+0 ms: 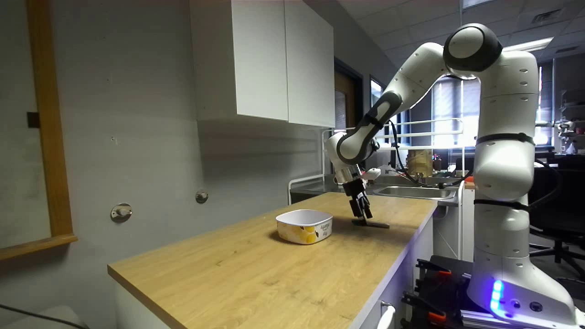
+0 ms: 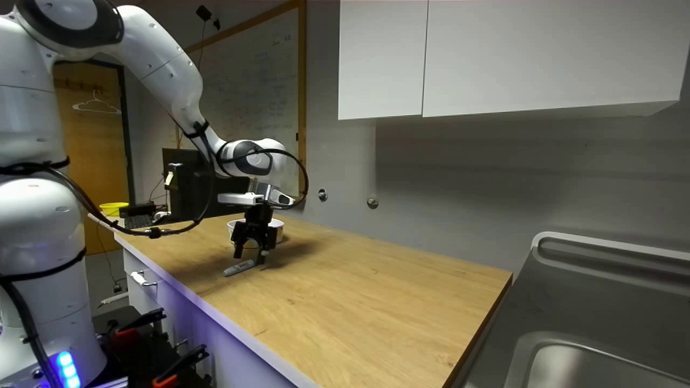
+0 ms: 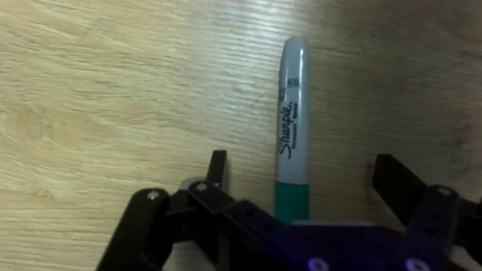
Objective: Place the green marker inside the bowl
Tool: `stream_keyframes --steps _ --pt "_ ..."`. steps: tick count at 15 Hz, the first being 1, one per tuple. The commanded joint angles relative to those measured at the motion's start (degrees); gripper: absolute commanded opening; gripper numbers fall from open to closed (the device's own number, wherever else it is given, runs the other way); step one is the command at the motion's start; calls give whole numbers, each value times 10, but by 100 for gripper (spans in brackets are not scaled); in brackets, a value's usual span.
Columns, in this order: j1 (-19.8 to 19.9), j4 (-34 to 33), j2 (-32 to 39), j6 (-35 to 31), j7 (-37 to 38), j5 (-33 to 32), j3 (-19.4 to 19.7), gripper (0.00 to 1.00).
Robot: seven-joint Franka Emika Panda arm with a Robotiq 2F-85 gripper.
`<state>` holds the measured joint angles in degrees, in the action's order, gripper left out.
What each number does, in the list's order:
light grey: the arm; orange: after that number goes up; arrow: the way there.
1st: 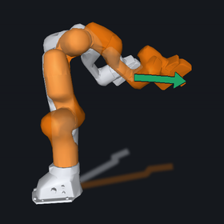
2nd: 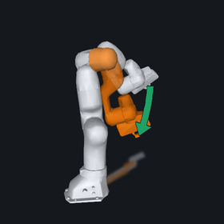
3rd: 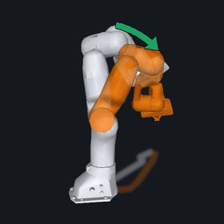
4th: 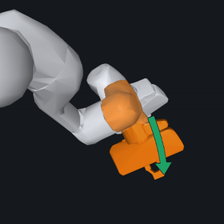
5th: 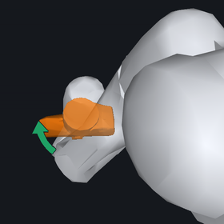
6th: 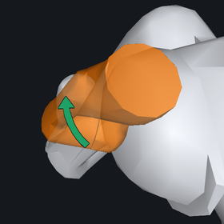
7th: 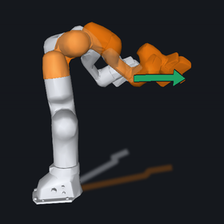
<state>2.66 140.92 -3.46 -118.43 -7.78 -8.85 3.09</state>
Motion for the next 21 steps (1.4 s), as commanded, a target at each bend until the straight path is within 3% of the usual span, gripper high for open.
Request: stream_keyframes --steps 1,2,4,7,12,21 --pt "9 -36 35 9 -14 -5 8 100" --pt "11 -40 37 6 -15 -1 9 75" --pt "13 -50 41 8 -20 5 10 68" --pt "13 -63 47 9 -25 10 10 42" --pt "15 -77 52 10 -31 22 12 7" --pt "17 -77 43 14 -27 34 11 10"
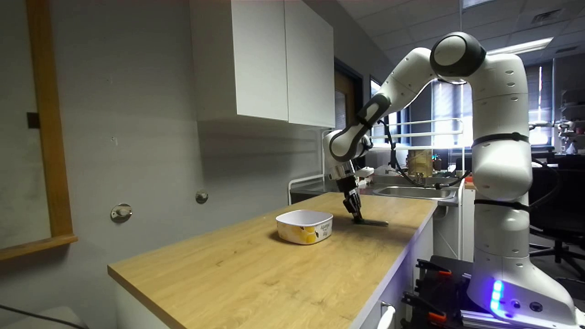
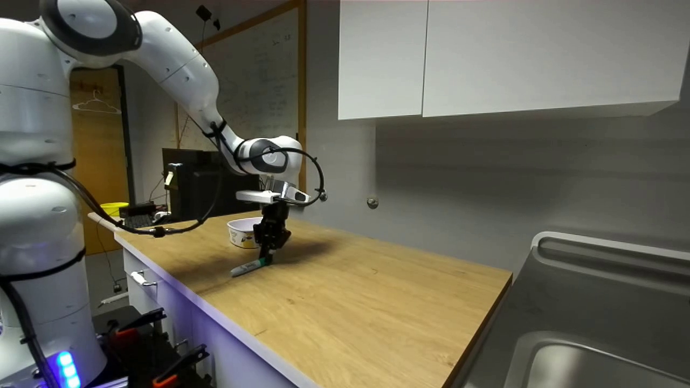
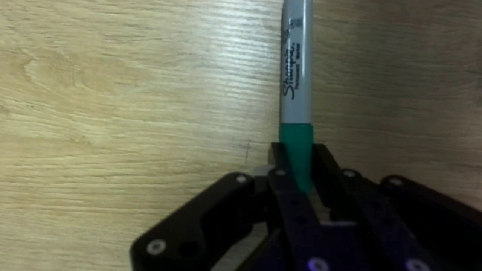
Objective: Place the green marker inside the bowl
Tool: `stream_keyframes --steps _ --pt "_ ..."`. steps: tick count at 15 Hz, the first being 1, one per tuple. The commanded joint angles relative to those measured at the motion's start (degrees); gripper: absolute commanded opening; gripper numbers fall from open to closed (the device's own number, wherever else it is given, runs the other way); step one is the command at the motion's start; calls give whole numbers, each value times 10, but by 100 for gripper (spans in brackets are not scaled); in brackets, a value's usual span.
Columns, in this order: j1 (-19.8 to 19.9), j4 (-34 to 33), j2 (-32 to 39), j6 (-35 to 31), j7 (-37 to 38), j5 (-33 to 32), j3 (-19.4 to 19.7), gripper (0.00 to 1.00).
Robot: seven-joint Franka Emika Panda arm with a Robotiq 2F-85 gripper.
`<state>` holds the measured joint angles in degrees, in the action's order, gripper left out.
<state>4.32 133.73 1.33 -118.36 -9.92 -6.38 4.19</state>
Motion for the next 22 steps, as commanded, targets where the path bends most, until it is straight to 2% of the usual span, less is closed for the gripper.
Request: stream_keyframes --steps 1,7,12,16,22 --pt "-2 -1 -17 18 0 11 -2 10" --pt "-20 15 -122 59 19 17 -17 10" --pt "-48 -9 -184 94 40 22 -42 10" --pt "-79 -54 -166 99 70 20 -80 10" --pt "-112 -115 -88 103 124 -1 -134 10"
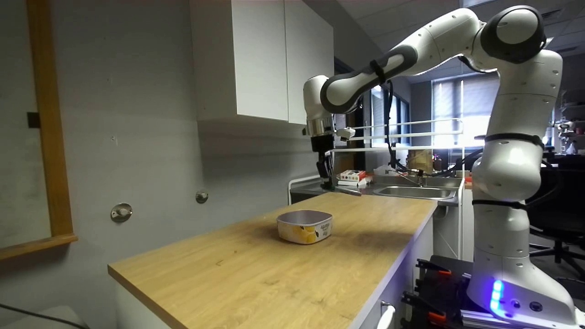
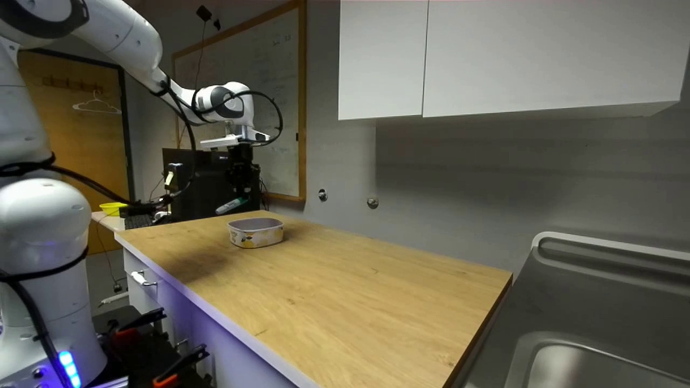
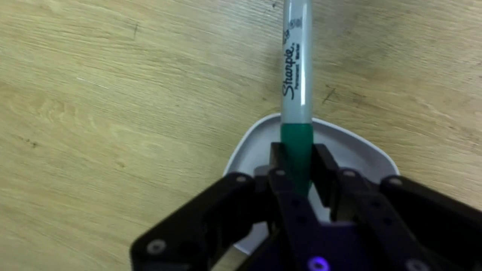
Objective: Place the green marker inside the bowl
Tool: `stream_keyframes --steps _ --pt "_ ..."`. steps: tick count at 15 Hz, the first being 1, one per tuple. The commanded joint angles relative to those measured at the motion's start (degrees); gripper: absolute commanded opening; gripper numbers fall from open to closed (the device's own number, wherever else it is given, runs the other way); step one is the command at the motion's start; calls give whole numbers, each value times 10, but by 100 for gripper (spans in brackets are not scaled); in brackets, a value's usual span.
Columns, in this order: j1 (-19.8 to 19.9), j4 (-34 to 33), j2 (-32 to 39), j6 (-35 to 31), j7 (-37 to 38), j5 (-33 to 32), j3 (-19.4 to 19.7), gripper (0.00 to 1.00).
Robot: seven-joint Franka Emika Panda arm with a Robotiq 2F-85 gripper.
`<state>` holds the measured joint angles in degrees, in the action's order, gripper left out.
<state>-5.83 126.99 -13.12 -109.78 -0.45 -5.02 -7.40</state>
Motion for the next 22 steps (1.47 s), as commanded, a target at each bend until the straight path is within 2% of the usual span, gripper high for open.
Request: stream_keyframes --steps 1,5,11,15,22 --pt "-14 -58 71 18 36 -18 -24 10" --pt "-26 -109 133 35 60 -46 -35 10" --pt "-38 -196 220 87 73 -93 -27 10" --pt "-43 -259 273 119 68 -102 -21 10" --pt "-47 -287 325 143 65 -96 -8 10"
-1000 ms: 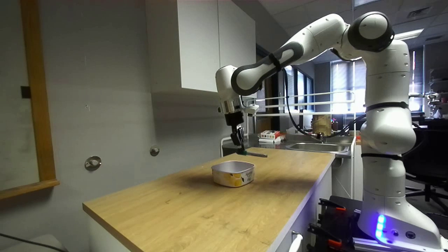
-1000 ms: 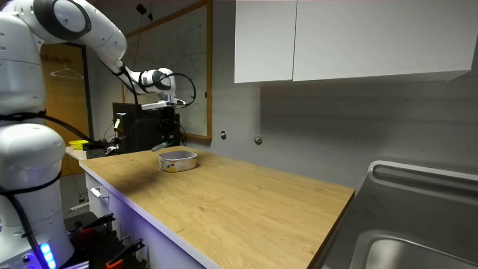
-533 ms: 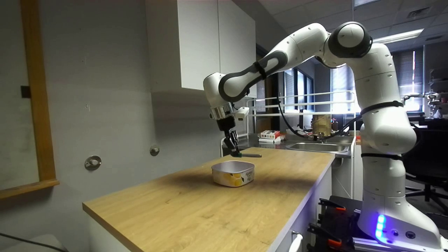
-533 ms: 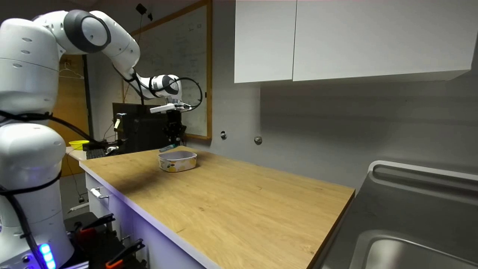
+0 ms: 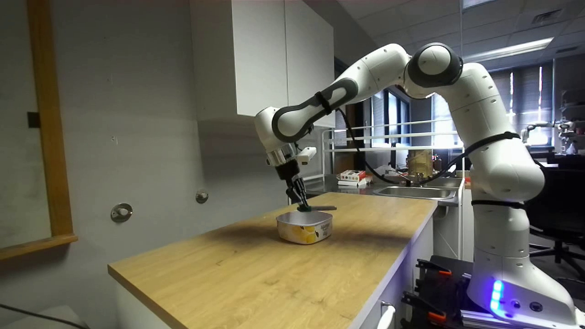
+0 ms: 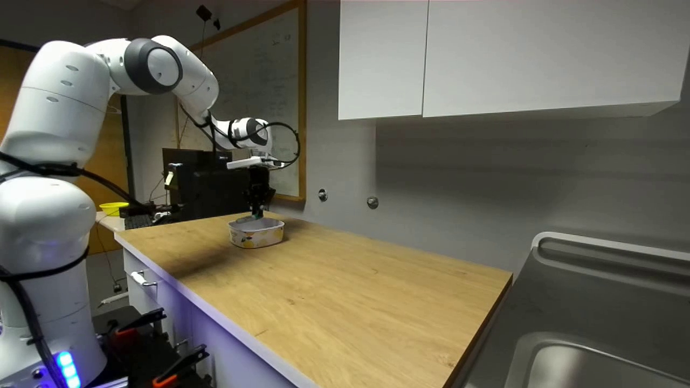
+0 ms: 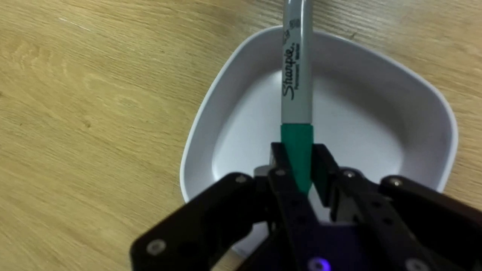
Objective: Place the green marker inside the bowl
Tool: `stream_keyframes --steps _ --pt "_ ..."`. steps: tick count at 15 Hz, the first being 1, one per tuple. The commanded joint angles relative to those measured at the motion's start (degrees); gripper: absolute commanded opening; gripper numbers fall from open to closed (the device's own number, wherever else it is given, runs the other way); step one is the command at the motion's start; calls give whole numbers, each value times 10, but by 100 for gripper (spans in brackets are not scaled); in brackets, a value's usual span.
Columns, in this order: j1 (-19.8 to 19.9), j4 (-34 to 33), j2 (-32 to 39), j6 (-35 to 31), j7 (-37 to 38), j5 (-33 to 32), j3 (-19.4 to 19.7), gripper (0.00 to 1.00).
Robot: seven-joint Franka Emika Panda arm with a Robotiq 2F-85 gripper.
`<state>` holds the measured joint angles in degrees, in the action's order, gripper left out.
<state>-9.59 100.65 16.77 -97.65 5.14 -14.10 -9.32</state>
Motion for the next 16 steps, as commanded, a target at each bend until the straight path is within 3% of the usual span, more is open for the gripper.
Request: stream_keyframes --steps 1,2,3,5,11,16 --pt "-10 -23 30 23 8 -5 13 10" --pt "-9 -23 33 26 8 -4 15 19" --pt "-9 -24 35 30 7 -4 17 46" --pt "-9 -25 37 38 7 -4 20 51" --pt "-6 -25 29 43 3 1 22 97" --pt "-2 -9 9 29 -8 6 21 100"
